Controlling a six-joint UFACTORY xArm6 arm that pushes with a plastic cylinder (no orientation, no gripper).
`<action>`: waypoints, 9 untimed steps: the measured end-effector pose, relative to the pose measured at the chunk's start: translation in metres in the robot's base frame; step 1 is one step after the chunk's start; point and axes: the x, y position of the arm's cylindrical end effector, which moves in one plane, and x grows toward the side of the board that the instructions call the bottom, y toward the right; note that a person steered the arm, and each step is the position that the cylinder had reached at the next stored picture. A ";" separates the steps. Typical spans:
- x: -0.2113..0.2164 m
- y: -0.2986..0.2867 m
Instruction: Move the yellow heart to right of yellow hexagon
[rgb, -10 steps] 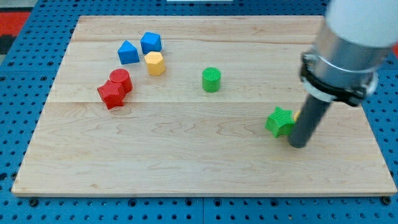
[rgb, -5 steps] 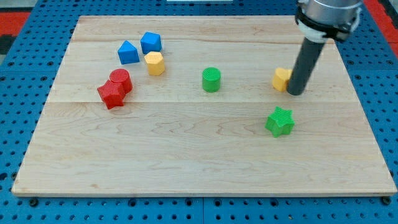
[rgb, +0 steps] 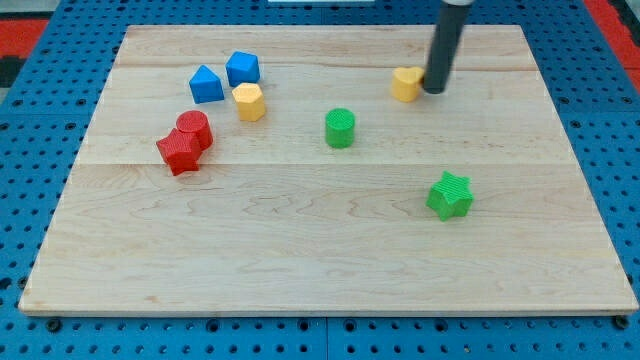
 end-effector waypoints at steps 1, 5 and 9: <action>-0.006 -0.063; -0.008 -0.151; -0.059 -0.183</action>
